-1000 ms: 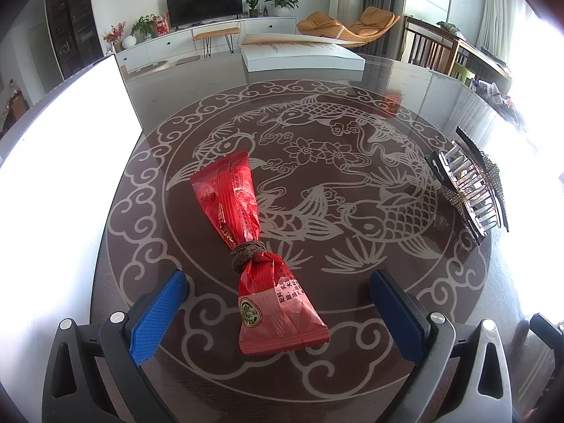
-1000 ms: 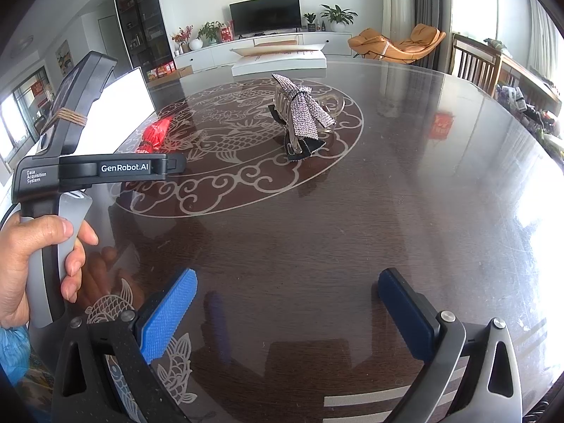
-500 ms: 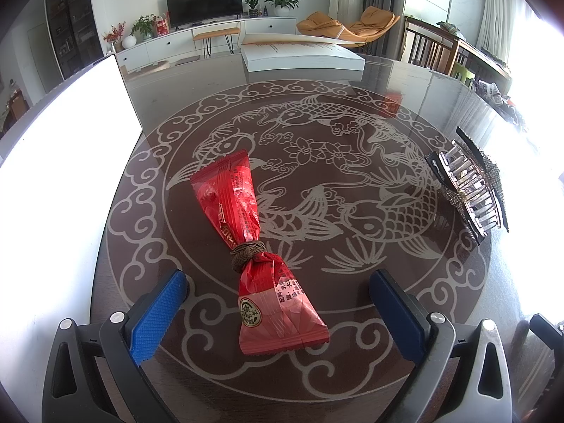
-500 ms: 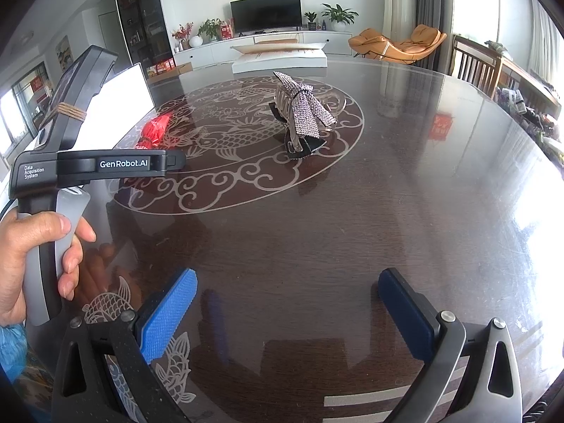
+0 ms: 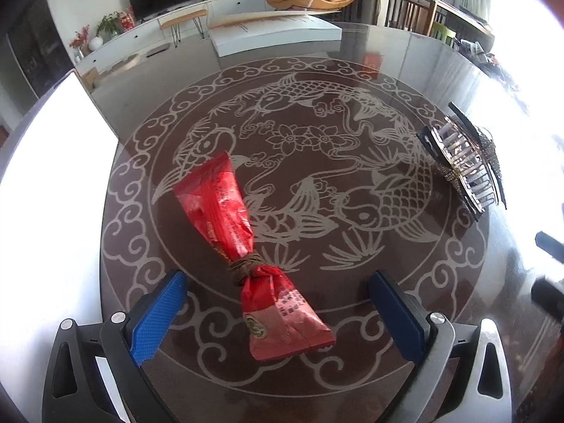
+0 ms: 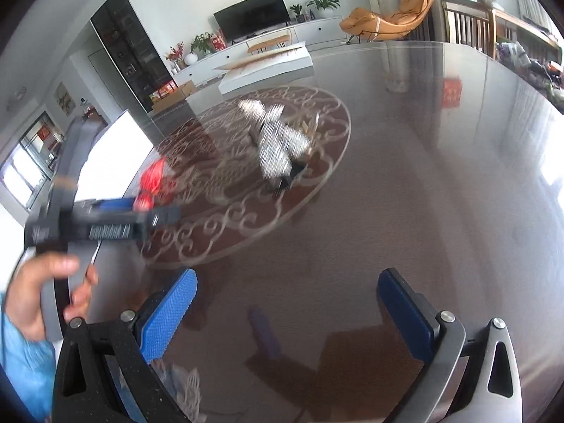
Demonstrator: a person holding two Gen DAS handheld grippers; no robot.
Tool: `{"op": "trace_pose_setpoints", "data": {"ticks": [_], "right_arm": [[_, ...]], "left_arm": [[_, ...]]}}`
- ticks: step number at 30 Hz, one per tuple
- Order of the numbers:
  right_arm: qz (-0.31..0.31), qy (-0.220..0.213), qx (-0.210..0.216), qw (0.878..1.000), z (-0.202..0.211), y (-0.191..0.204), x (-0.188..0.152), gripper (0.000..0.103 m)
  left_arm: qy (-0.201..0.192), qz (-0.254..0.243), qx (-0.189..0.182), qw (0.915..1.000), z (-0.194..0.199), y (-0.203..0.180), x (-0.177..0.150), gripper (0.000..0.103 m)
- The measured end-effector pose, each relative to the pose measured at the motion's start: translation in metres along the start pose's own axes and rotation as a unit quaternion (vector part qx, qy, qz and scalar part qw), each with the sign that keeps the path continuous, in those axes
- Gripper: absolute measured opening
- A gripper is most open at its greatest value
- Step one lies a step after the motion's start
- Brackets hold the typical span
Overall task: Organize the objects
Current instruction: 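Grasp the red packet with the left gripper while the right grasps the silver sequined bow, then carry the red packet and silver bow over the cardboard box and open both grippers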
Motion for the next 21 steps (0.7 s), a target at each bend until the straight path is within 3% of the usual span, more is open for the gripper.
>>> {"op": "trace_pose_setpoints", "data": {"ticks": [4,6,7,8,9,10,17,21], "right_arm": [[0.023,0.045,0.019,0.999,-0.039,0.007,0.049,0.103],[0.043,0.068,0.017,0.997,-0.066,0.014,0.064,0.103],[0.057,0.077,0.012,0.995,-0.078,0.016,0.067,0.102],[0.074,0.083,0.009,0.994,-0.087,0.019,0.067,0.096],[0.09,0.083,0.001,0.992,-0.092,0.021,0.066,0.066],[0.095,0.084,-0.002,0.992,-0.093,0.023,0.065,0.052],[0.061,0.036,0.027,0.997,-0.04,0.036,0.062,0.051],[0.078,0.012,0.058,0.995,0.003,0.075,0.076,0.051]], "left_arm": [[-0.018,0.048,0.003,0.9987,-0.002,0.024,0.006,0.083],[-0.037,0.051,0.008,0.998,0.002,0.032,0.012,0.051],[-0.039,0.05,0.008,0.9979,0.004,0.035,0.013,0.019],[-0.035,0.053,0.003,0.998,0.005,0.036,0.013,0.019],[-0.037,0.063,-0.012,0.9973,0.007,0.036,0.012,0.019],[-0.04,0.071,-0.018,0.9965,0.011,0.037,0.011,0.019],[-0.084,0.117,-0.081,0.9863,0.059,0.024,0.003,0.019],[-0.123,0.164,-0.158,0.9658,0.13,0.033,0.007,0.019]]}}
Point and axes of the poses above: each gripper's, at about its wrist camera, not at the fingertips, and z roughly against the way its jaws point, y to its left, x to its top, the point moved 10 cm from there along -z, roughly the way its jaws point, and after that the axes turned 6 degrees about -y, right-handed, at the moved point
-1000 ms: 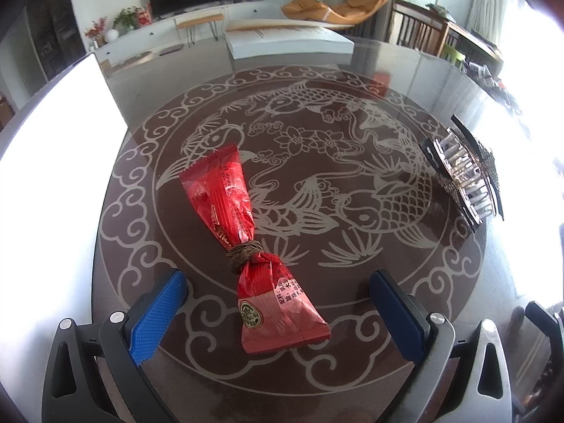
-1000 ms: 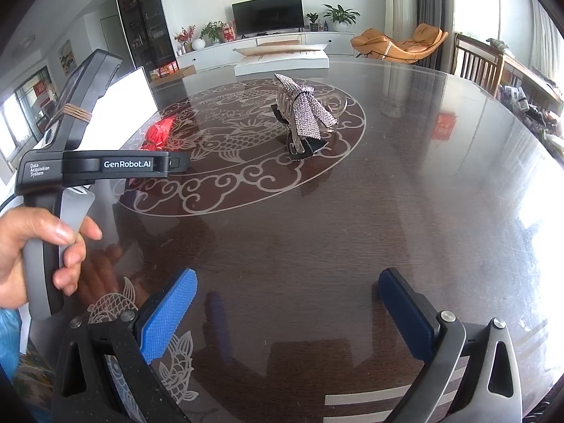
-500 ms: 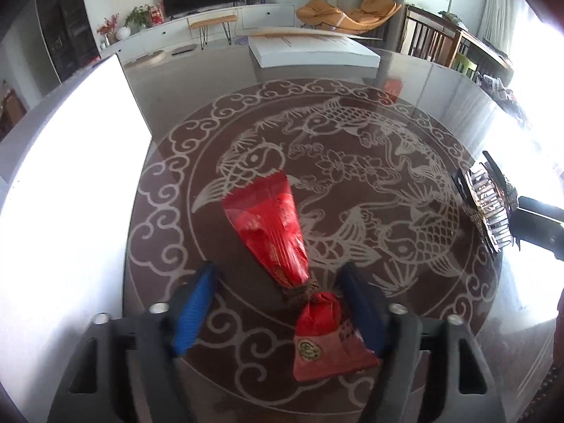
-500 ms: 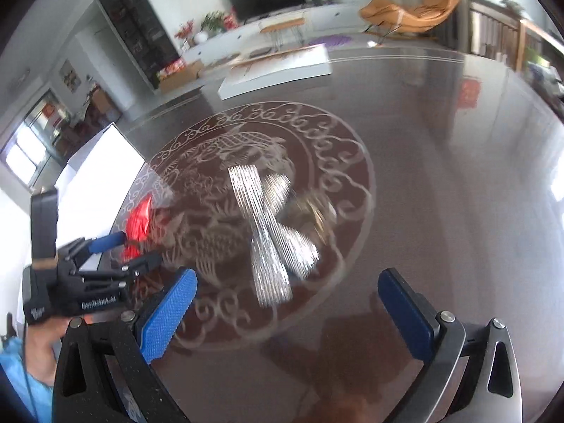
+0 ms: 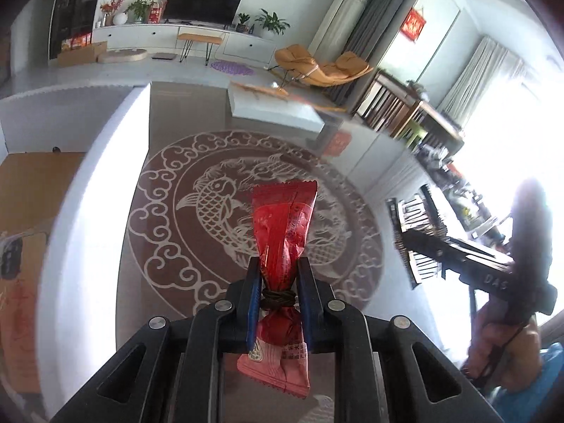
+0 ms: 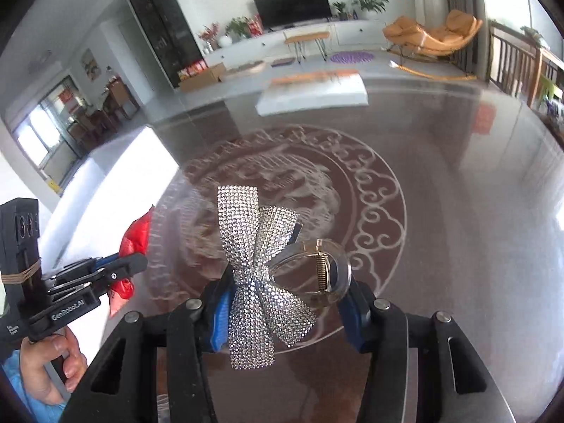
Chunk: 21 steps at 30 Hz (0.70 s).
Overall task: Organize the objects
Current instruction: 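Carry the red packet and silver bow over the cardboard box and open both grippers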
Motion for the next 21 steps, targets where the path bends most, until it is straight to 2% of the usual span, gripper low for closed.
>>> {"op": "trace_pose_setpoints", "data": {"ticks": [2,5,7,9,12,14,15,16,17,18,19,20,21], "right_arm": [[0.014,-0.008,0.033,0.999,0.015,0.041,0.014,0.051],[0.04,-0.018,0.101,0.994,0.031,0.122,0.031,0.051],[0.061,-0.011,0.146,0.987,0.032,0.182,0.034,0.051],[0.085,0.012,0.185,0.979,0.024,0.239,0.027,0.051],[0.124,0.056,0.195,0.971,-0.007,0.305,0.002,0.052],[0.13,0.099,0.19,0.968,-0.031,0.329,-0.025,0.052],[0.129,0.118,0.185,0.967,-0.042,0.336,-0.036,0.052],[0.126,0.136,0.18,0.966,-0.05,0.341,-0.047,0.055],[0.121,0.149,0.174,0.966,-0.056,0.343,-0.055,0.056],[0.115,0.151,0.172,0.967,-0.056,0.343,-0.059,0.056],[0.111,0.148,0.174,0.967,-0.053,0.342,-0.062,0.059],[0.11,0.141,0.173,0.969,-0.048,0.34,-0.061,0.062],[0.113,0.133,0.168,0.97,-0.041,0.337,-0.06,0.068]], "left_arm": [[-0.031,0.005,-0.017,0.9994,0.046,0.004,0.02,0.019],[-0.06,-0.008,0.015,0.9981,0.099,0.033,0.036,0.019],[-0.062,-0.009,0.056,0.9965,0.123,0.066,0.033,0.019],[-0.055,-0.016,0.121,0.991,0.141,0.109,0.023,0.019],[-0.01,-0.006,0.203,0.9792,0.149,0.175,-0.004,0.02],[0.01,0.017,0.247,0.9689,0.153,0.209,-0.021,0.021],[0.02,0.028,0.257,0.9657,0.152,0.22,-0.029,0.022],[0.027,0.039,0.261,0.9642,0.152,0.227,-0.035,0.028],[0.028,0.048,0.26,0.964,0.155,0.231,-0.039,0.044],[0.024,0.051,0.257,0.9649,0.157,0.231,-0.04,0.054],[0.015,0.05,0.257,0.9651,0.16,0.229,-0.039,0.077],[0.004,0.044,0.264,0.9636,0.165,0.227,-0.036,0.093],[-0.008,0.034,0.277,0.9603,0.171,0.225,-0.033,0.097]]}}
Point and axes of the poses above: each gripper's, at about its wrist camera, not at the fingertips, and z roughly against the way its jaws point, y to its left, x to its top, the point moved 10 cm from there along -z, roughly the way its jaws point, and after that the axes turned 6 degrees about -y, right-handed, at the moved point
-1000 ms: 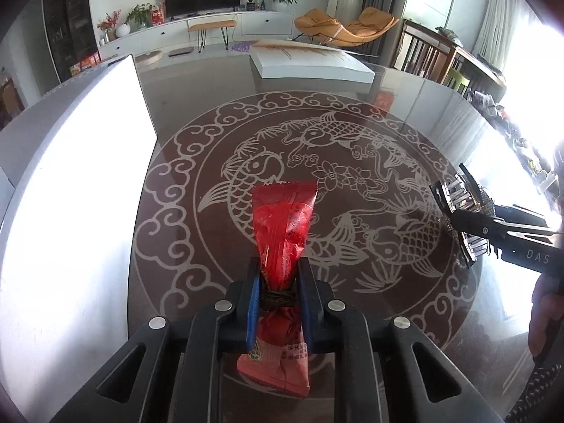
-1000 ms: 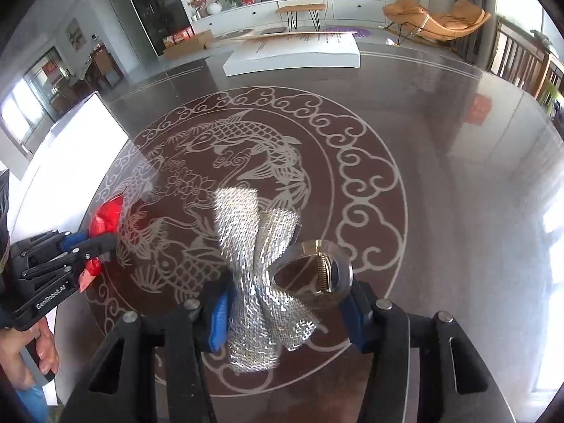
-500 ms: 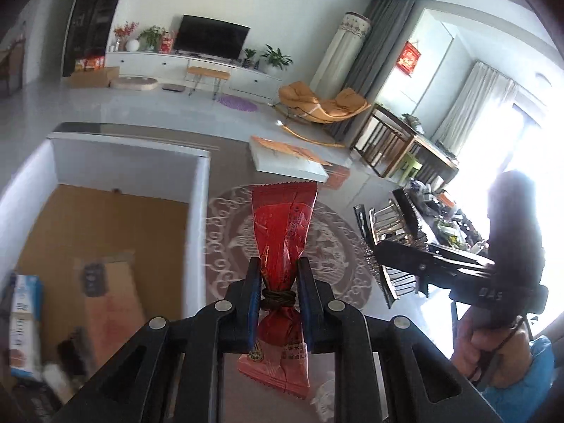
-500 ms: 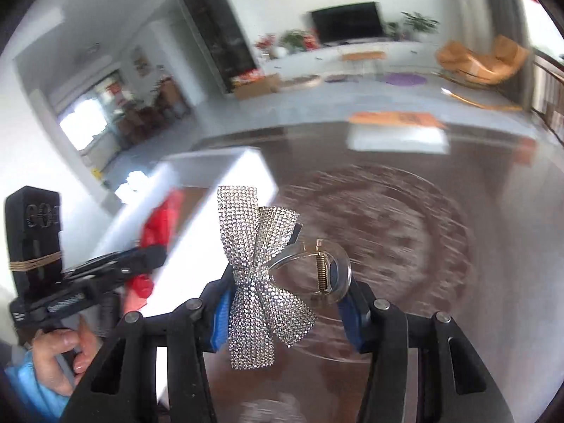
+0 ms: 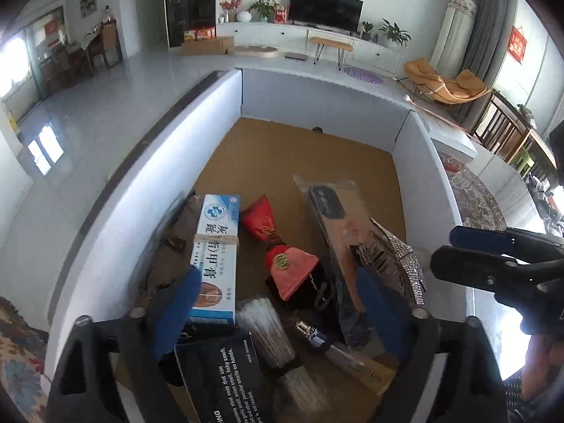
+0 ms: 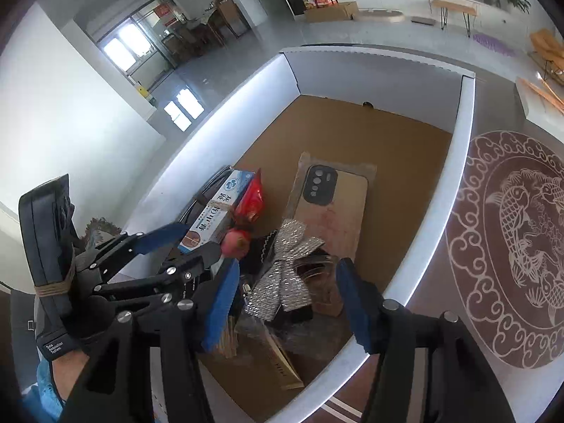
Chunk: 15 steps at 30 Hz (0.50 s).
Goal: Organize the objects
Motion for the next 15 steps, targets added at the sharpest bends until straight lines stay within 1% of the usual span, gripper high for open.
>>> {"op": "trace_pose_setpoints", "data": {"ticks": [1,3,5,7,9,10,11,12,15], "right_arm": [[0.007,-0.01,-0.012,1.0,0.009,-0.003,0.001,0.073],[0.022,-0.03,-0.037,0.999,0.029,-0.007,0.004,0.078],[0.034,-0.042,-0.058,0.997,0.048,-0.011,0.007,0.083],[0.045,-0.046,-0.074,0.995,0.06,-0.018,0.015,0.086],[0.052,-0.044,-0.086,0.994,0.069,-0.018,0.014,0.086],[0.055,-0.039,-0.092,0.993,0.072,-0.019,0.01,0.086],[0.058,-0.034,-0.096,0.993,0.07,-0.017,0.015,0.087],[0.063,-0.027,-0.102,0.992,0.071,-0.016,0.011,0.087],[0.073,-0.006,-0.121,0.99,0.065,-0.023,0.008,0.087]], "left_arm": [[-0.012,-0.006,0.016,0.9998,0.008,0.003,0.002,0.1],[-0.03,-0.016,0.056,0.9979,0.02,0.0,0.01,0.1],[-0.046,-0.005,0.091,0.9948,0.032,0.0,0.016,0.1],[-0.045,0.005,0.12,0.9918,0.048,-0.001,0.017,0.1],[-0.044,0.005,0.136,0.9897,0.056,-0.003,0.016,0.1],[-0.035,0.004,0.146,0.9887,0.059,-0.004,0.012,0.101],[-0.027,0.003,0.149,0.9885,0.06,-0.005,0.007,0.101],[-0.017,0.002,0.143,0.9895,0.061,-0.008,0.003,0.101],[0.007,-0.004,0.12,0.9927,0.068,-0.017,-0.009,0.1]]}}
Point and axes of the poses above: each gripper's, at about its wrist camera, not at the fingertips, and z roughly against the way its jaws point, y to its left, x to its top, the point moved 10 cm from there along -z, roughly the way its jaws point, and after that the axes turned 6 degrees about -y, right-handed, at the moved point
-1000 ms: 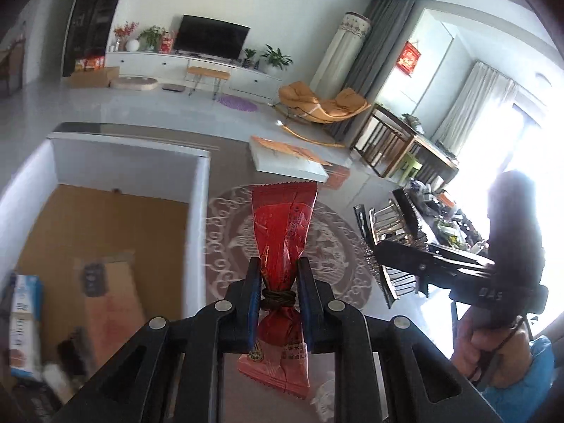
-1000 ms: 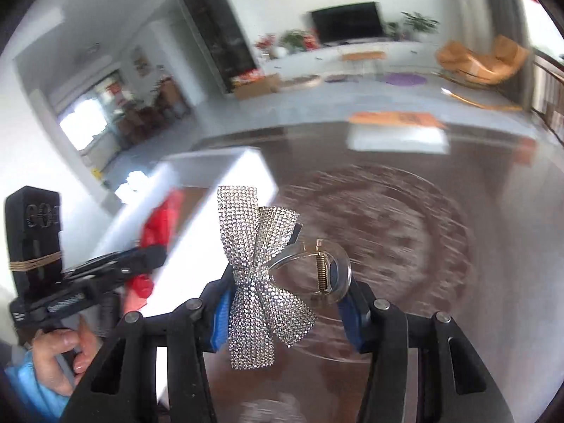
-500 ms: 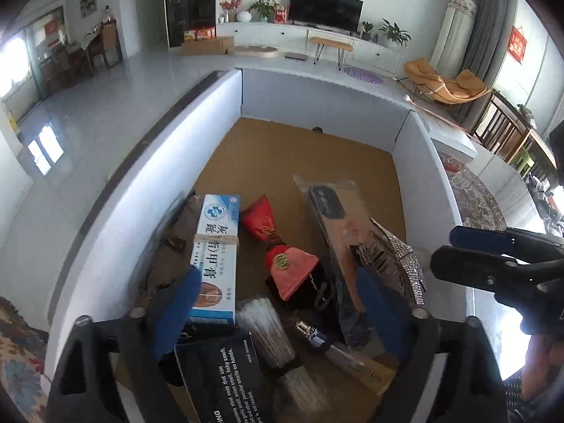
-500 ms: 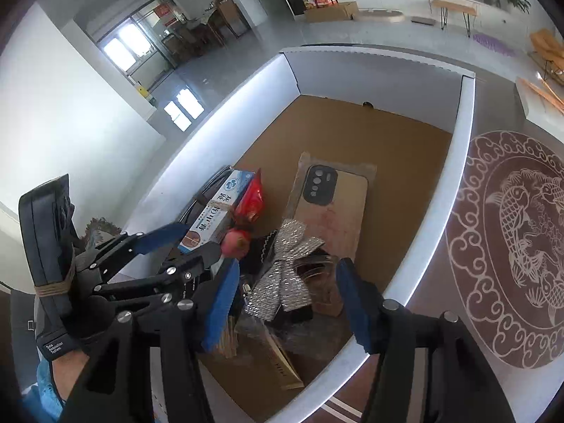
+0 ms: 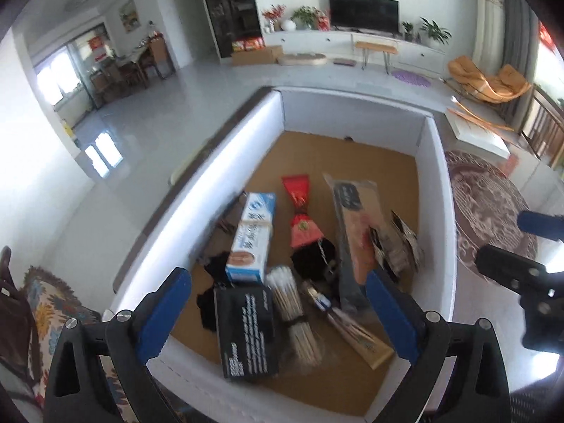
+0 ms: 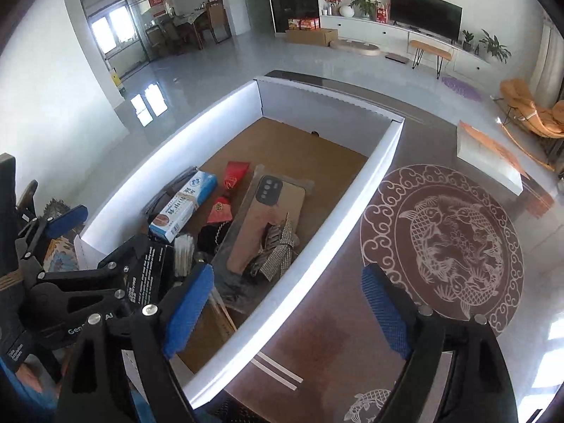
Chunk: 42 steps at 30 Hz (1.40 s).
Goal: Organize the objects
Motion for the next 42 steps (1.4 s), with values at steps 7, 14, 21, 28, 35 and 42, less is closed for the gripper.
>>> {"op": "trace_pose_setpoints", "data": {"ticks": [7,14,21,28,35,42], "right_arm": [[-0.001,-0.007,-0.025,1.0,0.004,-0.003,-0.011,0.087],[0.026,-0.037,-0.031,0.999,0.014,0.015,-0.002,0.087],[0.066,-0.065,-0.047,0.995,0.028,0.032,0.007,0.087],[0.092,-0.078,-0.053,0.991,0.033,0.045,0.009,0.087],[0.097,-0.072,-0.05,0.991,0.029,0.05,0.009,0.087],[0.1,-0.051,-0.038,0.993,0.025,0.057,0.005,0.087]], "left_arm": [[-0.006,0.039,-0.005,0.9992,0.023,0.009,0.0,0.1],[-0.021,0.048,0.03,0.9982,0.029,0.028,0.007,0.1],[-0.023,0.061,0.039,0.9971,0.032,0.036,0.007,0.1],[-0.032,0.067,0.048,0.9961,0.038,0.042,0.007,0.1],[-0.015,0.083,0.045,0.9954,0.03,0.049,0.0,0.1],[-0.013,0.087,0.039,0.9954,0.031,0.049,-0.001,0.1]]}}
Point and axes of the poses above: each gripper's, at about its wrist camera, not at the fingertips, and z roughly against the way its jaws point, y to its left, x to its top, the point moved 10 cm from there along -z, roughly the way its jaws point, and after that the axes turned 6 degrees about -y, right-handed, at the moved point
